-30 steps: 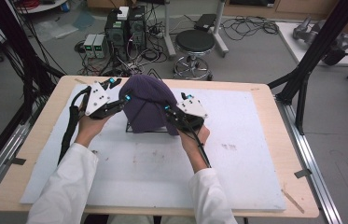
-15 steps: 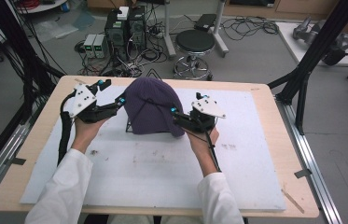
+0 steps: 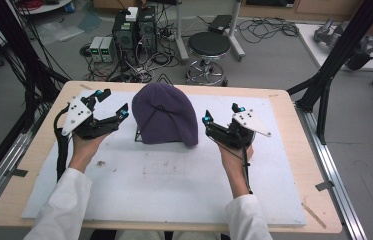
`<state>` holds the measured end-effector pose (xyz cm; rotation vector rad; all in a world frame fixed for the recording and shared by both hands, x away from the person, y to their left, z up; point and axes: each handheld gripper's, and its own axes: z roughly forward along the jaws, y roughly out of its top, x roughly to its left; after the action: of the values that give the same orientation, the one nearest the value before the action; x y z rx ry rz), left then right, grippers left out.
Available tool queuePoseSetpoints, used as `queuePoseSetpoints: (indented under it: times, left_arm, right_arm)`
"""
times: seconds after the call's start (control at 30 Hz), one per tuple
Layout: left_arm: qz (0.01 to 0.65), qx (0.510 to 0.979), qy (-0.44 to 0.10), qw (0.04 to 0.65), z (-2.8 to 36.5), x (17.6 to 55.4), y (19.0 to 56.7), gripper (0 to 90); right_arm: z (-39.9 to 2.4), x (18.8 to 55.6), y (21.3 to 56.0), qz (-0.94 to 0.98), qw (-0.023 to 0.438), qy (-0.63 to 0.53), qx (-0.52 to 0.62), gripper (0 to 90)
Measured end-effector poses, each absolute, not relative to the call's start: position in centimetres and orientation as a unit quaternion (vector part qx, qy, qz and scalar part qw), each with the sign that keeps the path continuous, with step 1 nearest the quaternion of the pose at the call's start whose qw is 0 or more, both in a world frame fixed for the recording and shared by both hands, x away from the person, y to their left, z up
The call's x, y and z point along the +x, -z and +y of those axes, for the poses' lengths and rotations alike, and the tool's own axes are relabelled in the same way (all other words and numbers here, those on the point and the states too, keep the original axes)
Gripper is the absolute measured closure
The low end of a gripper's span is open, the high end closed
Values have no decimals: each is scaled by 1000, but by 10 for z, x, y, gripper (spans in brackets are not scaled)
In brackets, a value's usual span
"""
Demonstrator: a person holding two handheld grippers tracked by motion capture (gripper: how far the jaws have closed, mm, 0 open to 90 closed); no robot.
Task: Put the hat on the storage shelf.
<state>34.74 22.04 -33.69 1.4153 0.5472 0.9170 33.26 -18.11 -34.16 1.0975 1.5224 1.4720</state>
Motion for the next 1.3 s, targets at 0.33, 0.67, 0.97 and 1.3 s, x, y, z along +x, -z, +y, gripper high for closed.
queuePoseSetpoints:
  times: [0.33, 0.67, 0.97, 1.3]
  left_arm:
    - [266, 576, -422, 648, 239, 330, 347, 273]
    - [267, 545, -424, 672, 249, 309, 356, 272]
    - [271, 532, -427, 679, 254, 296, 362, 273]
    - [294, 534, -424, 670, 266, 285, 382, 273]
  right_arm:
    - [-206, 306, 351, 562, 400, -586, 427, 108]
    - [-221, 280, 361, 540, 423, -593, 422, 108]
    - [-241, 260, 384, 515, 427, -597, 442, 108]
    - [-265, 250, 400, 503, 423, -585, 476, 108]
